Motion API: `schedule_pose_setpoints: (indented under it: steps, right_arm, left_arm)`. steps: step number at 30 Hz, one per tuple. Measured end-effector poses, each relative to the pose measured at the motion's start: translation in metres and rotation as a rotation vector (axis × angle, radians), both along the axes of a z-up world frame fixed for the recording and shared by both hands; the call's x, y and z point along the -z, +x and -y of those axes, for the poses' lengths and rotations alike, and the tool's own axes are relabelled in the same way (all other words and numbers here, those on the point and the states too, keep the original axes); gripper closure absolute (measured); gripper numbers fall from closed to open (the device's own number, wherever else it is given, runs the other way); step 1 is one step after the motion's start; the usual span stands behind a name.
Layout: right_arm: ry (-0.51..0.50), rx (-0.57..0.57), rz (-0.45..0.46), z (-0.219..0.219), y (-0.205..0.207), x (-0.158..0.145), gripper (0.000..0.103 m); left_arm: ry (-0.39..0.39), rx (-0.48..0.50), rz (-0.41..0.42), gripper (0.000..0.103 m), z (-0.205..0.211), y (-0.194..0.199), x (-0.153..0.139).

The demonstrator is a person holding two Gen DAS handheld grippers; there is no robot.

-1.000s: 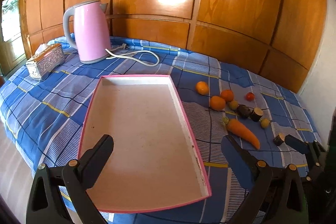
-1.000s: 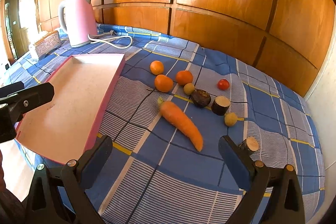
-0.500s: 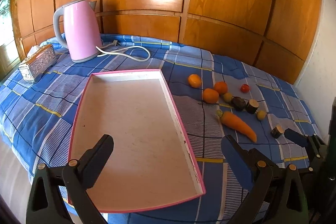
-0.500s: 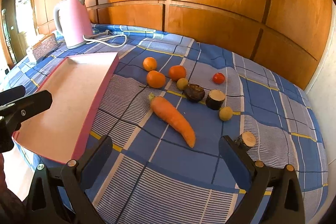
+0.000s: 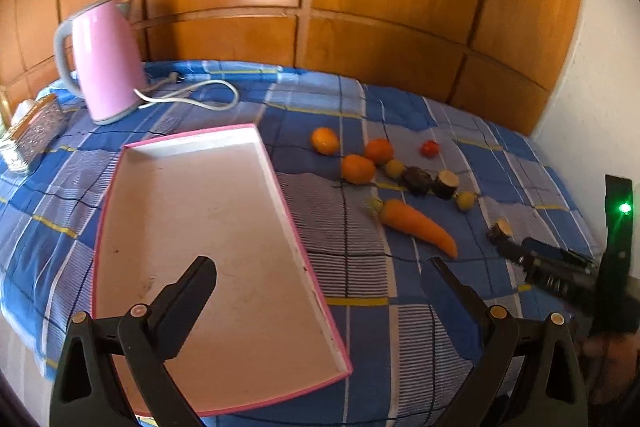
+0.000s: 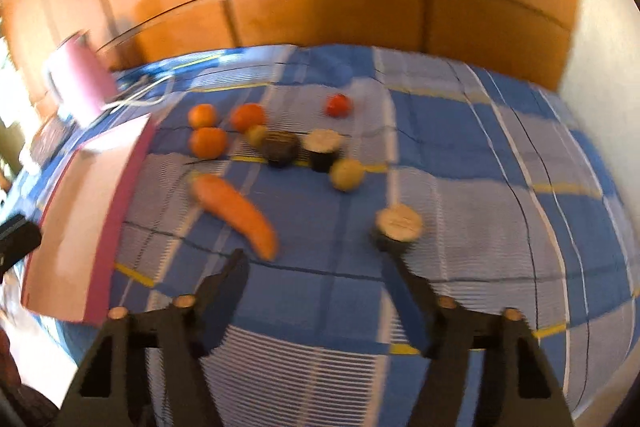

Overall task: Organize fruits
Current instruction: 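Grasp the dark round root slice with the right tool while the left tool approaches the carrot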

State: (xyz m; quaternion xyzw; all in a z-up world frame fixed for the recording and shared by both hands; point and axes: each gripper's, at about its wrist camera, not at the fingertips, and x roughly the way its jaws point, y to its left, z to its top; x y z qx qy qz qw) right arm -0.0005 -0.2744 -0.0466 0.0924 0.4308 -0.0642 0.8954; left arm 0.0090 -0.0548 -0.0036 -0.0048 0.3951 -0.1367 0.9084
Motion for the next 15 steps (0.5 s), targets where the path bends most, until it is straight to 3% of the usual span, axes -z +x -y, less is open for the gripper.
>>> schedule_pose_setpoints:
  steps: [6, 10, 15]
  right_arm:
    - [0.032, 0.071, -0.011, 0.034, -0.004, 0.009, 0.052]
    - [0.043, 0.086, -0.013, 0.042, -0.007, 0.012, 0.059]
    - [0.043, 0.063, 0.014, 0.04, -0.004, 0.009, 0.059]
  left_arm:
    - [0.0, 0.056, -0.067, 0.006, 0.018, 0.014, 0.005]
    - [-0.038, 0.132, -0.158, 0.038, 0.043, 0.033, 0.012]
    - [-0.084, 0.138, -0.255, 0.039, 0.073, 0.054, 0.027]
